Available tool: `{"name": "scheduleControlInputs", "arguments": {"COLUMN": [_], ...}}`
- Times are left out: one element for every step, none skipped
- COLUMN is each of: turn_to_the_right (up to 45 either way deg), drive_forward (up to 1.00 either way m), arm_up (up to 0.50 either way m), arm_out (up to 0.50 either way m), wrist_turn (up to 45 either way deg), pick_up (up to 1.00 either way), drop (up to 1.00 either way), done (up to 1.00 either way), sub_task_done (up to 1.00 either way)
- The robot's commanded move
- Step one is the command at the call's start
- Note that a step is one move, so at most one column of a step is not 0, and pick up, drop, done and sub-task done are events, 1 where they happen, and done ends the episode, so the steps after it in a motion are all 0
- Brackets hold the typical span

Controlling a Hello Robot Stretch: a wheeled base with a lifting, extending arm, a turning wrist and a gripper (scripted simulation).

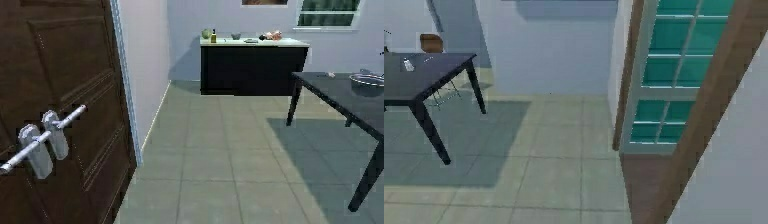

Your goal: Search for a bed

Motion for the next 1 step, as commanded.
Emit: {"name": "scheduleControlInputs", "arguments": {"turn_to_the_right": [0.0], "drive_forward": [0.15], "arm_up": [0.0], "arm_out": [0.0], "wrist_turn": [0.0], "pick_up": [0.0], "drop": [0.0], "done": [0.0], "sub_task_done": [0.0]}}
